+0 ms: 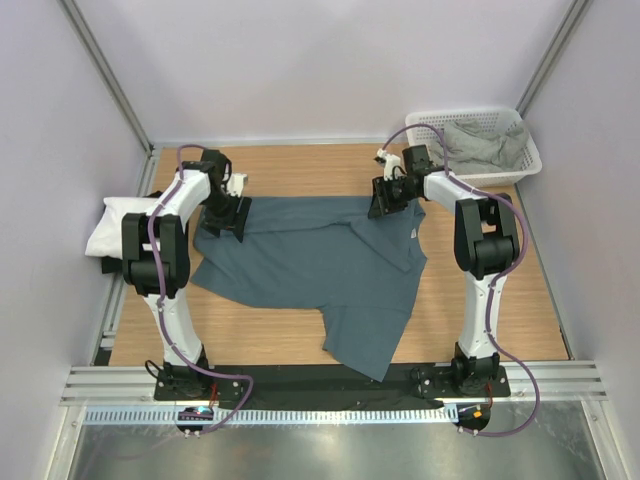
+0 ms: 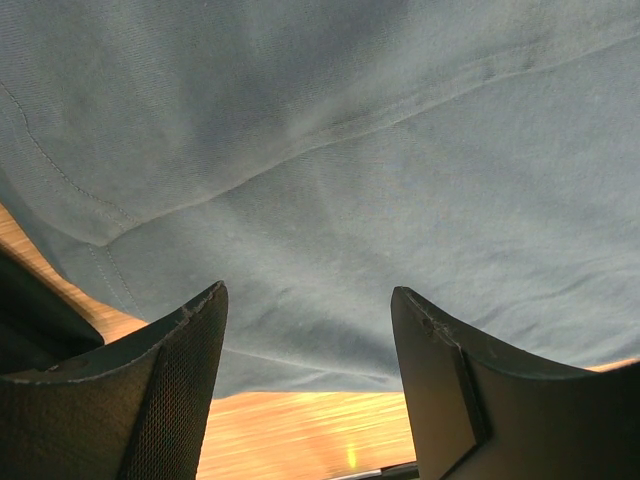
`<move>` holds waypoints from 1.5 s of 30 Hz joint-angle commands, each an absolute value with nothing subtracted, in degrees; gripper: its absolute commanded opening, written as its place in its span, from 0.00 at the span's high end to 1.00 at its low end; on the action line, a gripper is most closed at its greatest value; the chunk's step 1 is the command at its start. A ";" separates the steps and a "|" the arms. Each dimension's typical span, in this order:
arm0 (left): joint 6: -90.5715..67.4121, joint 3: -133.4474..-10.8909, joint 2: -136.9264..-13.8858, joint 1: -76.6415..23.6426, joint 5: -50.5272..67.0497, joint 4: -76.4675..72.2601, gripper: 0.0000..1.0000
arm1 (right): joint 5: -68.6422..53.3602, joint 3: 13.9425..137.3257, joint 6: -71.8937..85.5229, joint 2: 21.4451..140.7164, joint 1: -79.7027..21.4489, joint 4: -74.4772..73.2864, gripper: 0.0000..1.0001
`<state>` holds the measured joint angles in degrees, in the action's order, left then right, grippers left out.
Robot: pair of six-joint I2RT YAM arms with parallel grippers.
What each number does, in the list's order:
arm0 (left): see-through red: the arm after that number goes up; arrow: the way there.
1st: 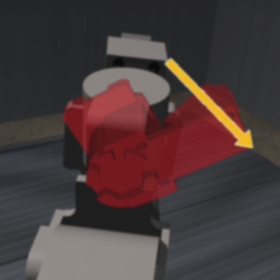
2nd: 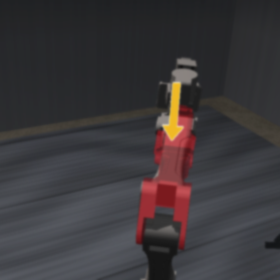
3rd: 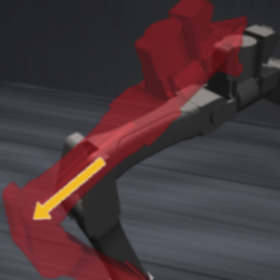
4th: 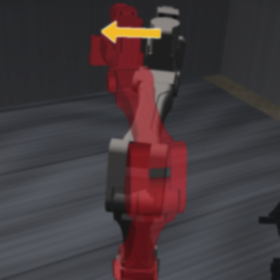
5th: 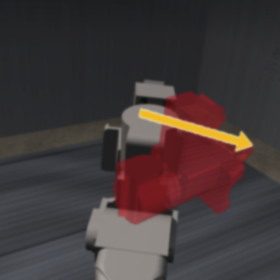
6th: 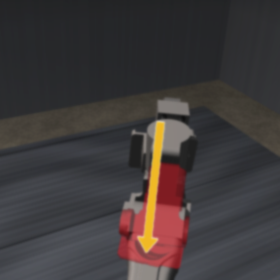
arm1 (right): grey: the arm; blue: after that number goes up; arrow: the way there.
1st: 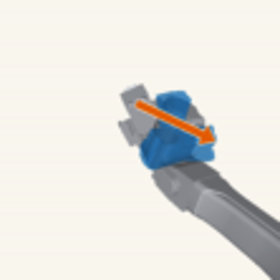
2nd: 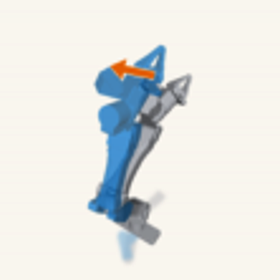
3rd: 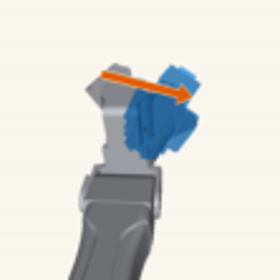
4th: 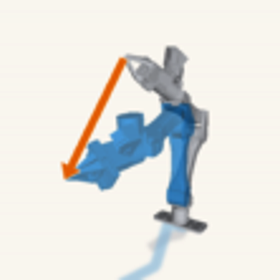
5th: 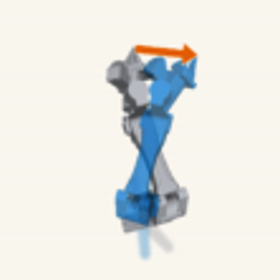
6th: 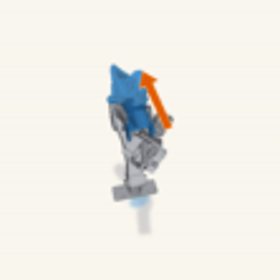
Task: Fold and stack the t-shirts
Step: Fold the tshirt
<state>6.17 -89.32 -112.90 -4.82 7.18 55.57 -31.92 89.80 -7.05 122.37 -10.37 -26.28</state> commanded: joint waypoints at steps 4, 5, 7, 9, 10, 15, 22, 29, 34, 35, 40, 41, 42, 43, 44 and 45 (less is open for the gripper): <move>5.45 -90.09 -112.85 -4.92 7.82 55.90 0.33 | -31.90 91.14 -8.70 124.01 -10.20 -25.31 0.78; 5.54 -89.83 -112.68 -5.01 7.65 55.81 0.33 | -32.17 91.32 -8.79 124.19 -10.20 -25.31 0.83; 5.36 -89.39 -112.59 -5.01 7.38 55.64 0.33 | -32.69 91.32 -8.79 124.19 -10.11 -25.31 0.87; 5.36 -89.30 -112.59 -4.92 7.30 55.63 0.33 | -33.13 91.23 -8.96 123.93 -10.11 -25.31 0.89; 5.27 -89.21 -112.59 -4.92 7.47 55.46 0.33 | -33.31 91.14 -8.88 123.75 -10.11 -25.49 0.92; 5.19 -89.82 -113.03 -4.92 7.73 55.37 0.33 | -33.84 90.44 -9.05 121.30 -10.28 -26.01 0.98; 4.31 -90.18 -113.73 -4.92 9.05 54.41 0.34 | -34.54 86.50 -8.62 115.86 -12.39 -26.54 0.99; 3.96 -89.74 -113.55 -5.01 9.58 52.91 0.34 | -35.07 78.85 -4.84 107.42 -17.75 -25.40 0.99; 3.43 -89.74 -113.55 -5.01 10.37 52.12 0.34 | -32.79 72.70 -0.09 102.05 -19.86 -21.89 0.74; 3.34 -89.82 -113.55 -5.18 10.28 52.12 0.34 | -31.57 72.51 -0.26 101.61 -19.86 -21.71 0.63; 3.43 -89.74 -113.38 -5.80 10.11 52.38 0.34 | -29.00 75.83 -2.55 104.23 -17.85 -20.57 0.48; 3.43 -89.65 -113.38 -5.89 10.02 52.47 0.34 | -29.09 76.81 -2.72 105.37 -17.15 -20.48 0.48; 3.43 -89.74 -113.55 -5.98 9.93 52.56 0.34 | -29.00 77.95 -3.16 107.56 -16.88 -20.65 0.48; 3.43 -89.74 -113.47 -6.06 9.67 52.56 0.34 | -28.83 80.22 -4.21 108.80 -16.79 -20.65 0.48; 3.51 -89.74 -113.47 -6.15 9.58 52.65 0.34 | -28.39 81.38 -4.57 110.03 -16.35 -20.74 0.48; 3.60 -89.82 -113.47 -6.15 9.32 52.65 0.34 | -28.30 83.56 -4.74 112.30 -16.17 -20.83 0.48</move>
